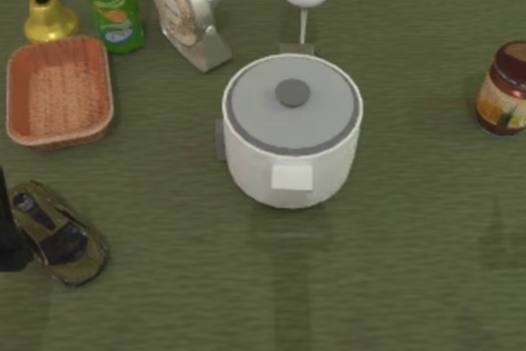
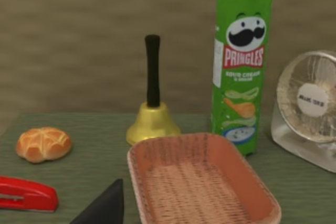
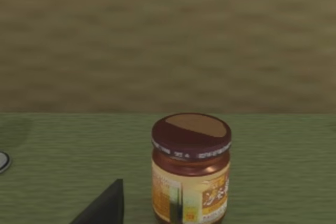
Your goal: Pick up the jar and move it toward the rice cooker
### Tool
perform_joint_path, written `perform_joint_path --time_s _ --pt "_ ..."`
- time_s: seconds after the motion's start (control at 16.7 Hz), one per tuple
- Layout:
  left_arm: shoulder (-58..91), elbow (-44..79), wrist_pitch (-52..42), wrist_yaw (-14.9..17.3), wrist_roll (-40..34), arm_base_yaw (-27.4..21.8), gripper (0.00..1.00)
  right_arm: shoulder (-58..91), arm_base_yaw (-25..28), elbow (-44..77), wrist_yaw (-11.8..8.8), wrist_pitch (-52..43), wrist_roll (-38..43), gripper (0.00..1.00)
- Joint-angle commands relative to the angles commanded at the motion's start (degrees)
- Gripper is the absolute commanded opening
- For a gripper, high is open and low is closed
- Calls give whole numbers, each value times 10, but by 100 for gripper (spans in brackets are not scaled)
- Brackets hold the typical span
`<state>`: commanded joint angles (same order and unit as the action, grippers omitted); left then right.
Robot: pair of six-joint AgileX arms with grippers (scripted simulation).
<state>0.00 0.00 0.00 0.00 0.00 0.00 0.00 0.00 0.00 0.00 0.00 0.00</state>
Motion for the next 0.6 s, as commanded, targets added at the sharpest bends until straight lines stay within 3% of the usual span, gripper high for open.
perform_joint_path --time_s 0.3,0.6 --pt "0 0 0 0 0 0 100 27 -1 26 0 -28 0 100" --pt "0 0 0 0 0 0 100 170 -10 162 6 -153 -1 100"
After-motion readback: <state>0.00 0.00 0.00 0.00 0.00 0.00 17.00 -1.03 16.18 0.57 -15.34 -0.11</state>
